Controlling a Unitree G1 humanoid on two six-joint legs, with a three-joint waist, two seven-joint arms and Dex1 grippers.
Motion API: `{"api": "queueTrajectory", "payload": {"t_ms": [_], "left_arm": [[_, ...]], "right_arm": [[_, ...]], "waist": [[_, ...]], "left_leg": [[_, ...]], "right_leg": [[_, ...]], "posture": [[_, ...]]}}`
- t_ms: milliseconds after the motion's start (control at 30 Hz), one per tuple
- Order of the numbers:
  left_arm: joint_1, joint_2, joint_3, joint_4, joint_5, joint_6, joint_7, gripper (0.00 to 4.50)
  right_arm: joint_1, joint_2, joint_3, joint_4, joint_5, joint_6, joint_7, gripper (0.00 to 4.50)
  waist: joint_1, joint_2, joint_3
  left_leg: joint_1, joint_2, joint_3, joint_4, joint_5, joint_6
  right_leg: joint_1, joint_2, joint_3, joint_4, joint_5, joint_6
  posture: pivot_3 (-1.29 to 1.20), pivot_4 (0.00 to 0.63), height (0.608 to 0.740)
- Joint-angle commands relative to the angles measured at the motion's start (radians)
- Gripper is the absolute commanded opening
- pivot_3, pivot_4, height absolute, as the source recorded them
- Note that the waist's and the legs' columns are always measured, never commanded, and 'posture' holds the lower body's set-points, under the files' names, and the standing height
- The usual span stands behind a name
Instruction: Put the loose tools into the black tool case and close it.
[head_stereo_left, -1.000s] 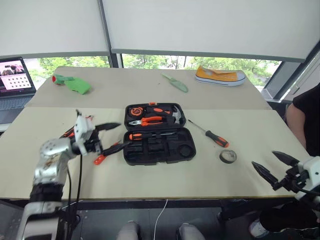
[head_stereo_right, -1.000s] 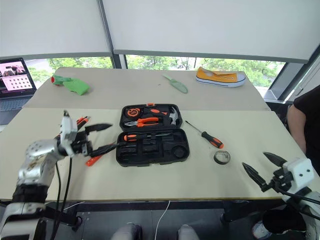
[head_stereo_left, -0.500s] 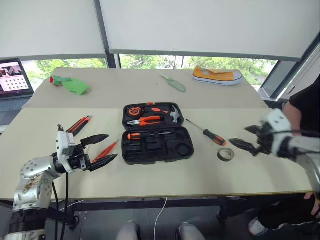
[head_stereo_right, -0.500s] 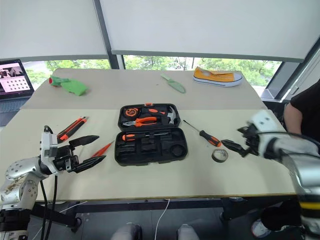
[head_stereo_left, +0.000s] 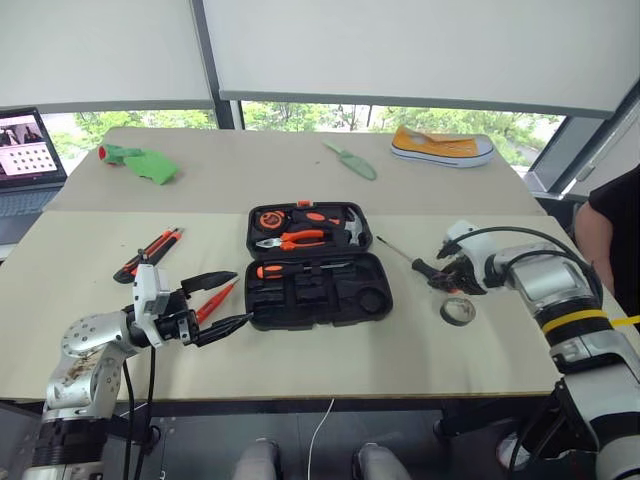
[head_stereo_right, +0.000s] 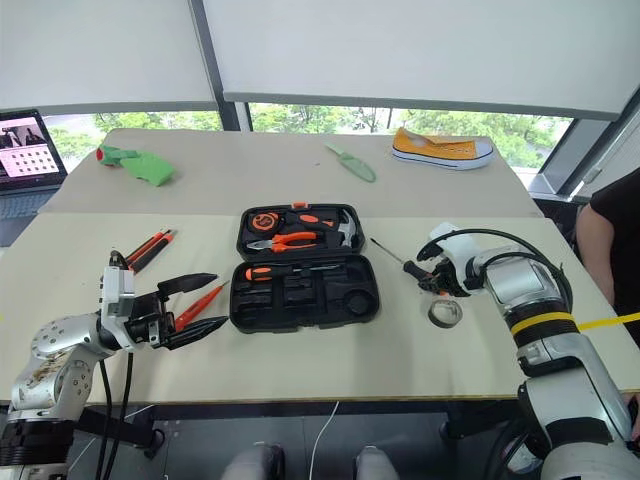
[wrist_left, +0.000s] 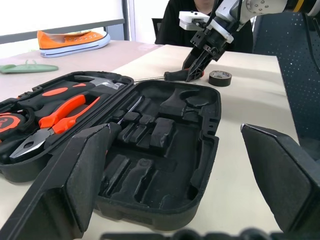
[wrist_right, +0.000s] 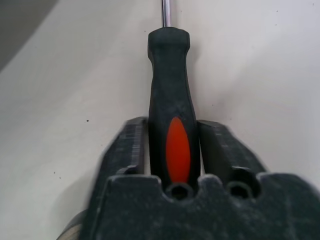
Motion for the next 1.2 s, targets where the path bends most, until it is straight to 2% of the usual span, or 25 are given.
{"api": "queueTrajectory", "payload": {"t_ms": [33,100,200,300,367,500,600,767,1200], "left_arm": [[0.006,-0.003,0.021,-0.062,-0.032,-0.002,0.028,4.5],[0.011,-0.01,0.027,-0.072,-0.038,0.005,0.046,4.5],[0.029,-0.002,0.035,-0.071,-0.045,0.01,0.051,4.5],[0.045,0.009,0.051,-0.052,-0.029,-0.002,0.068,4.5],[0.047,0.005,0.066,-0.033,-0.019,-0.019,0.091,4.5],[0.074,0.006,0.075,-0.033,-0.023,-0.016,0.109,4.5],[0.104,0.004,0.079,-0.032,-0.015,-0.035,0.108,4.5],[0.121,-0.006,0.081,-0.025,-0.01,-0.058,0.121,4.5],[0.138,-0.007,0.083,0.017,0.0,-0.118,0.115,4.5]], "right_arm": [[0.049,-0.041,-0.141,-0.102,0.02,0.007,-0.076,1.01],[0.101,-0.063,-0.194,-0.169,0.006,-0.071,-0.117,1.01],[0.126,-0.069,-0.216,-0.26,0.005,-0.211,-0.1,1.01],[0.065,-0.033,-0.129,-0.312,-0.005,-0.43,0.034,1.01],[0.0,0.005,-0.049,-0.278,-0.041,-0.568,0.123,1.01],[-0.125,0.089,0.108,-0.172,-0.132,-0.654,0.269,1.01],[-0.191,0.172,0.175,-0.086,-0.188,-0.7,0.284,1.01],[-0.248,0.271,0.217,0.046,-0.272,-0.729,0.237,1.01],[-0.273,0.255,0.232,0.182,-0.376,-0.863,0.264,1.01]], "waist": [[0.002,0.0,0.0],[0.005,0.0,0.0],[0.0,0.001,0.0],[-0.024,0.001,0.001],[-0.038,0.002,0.001],[-0.038,0.002,0.001],[-0.027,0.002,0.001],[-0.008,0.002,0.001],[-0.006,0.002,0.002]], "left_leg": [[0.0,0.0,0.0,0.0,0.0,0.0],[0.0,0.0,0.0,0.0,0.0,0.0],[0.0,0.0,0.0,0.0,0.0,0.0],[0.002,0.001,0.0,0.0,0.0,0.0],[0.004,0.002,0.0,0.0,0.0,0.0],[0.006,0.006,-0.001,0.0,0.001,-0.001],[0.006,0.006,0.0,0.0,0.001,-0.001],[0.003,0.006,0.001,0.0,0.001,-0.001],[0.003,0.008,0.002,0.0,0.001,-0.002]], "right_leg": [[0.0,0.0,0.0,0.0,0.0,0.0],[0.0,0.0,0.0,0.0,0.0,0.0],[0.0,0.0,0.0,0.0,0.0,0.0],[0.0,0.001,0.001,0.001,0.0,0.0],[0.0,0.003,0.002,0.001,0.001,-0.001],[0.002,0.007,0.003,0.002,0.002,-0.003],[0.001,0.007,0.002,0.002,0.002,-0.004],[-0.001,0.007,0.002,0.002,0.002,-0.004],[-0.001,0.007,0.001,0.002,0.003,-0.006]], "posture": [[0.0,0.15,0.74],[0.0,0.15,0.74],[0.0,0.15,0.74],[0.0,0.15,0.74],[0.0,0.15,0.74],[0.0,0.15,0.74],[0.0,0.15,0.74],[0.0,0.15,0.74],[0.0,0.15,0.74]]}}
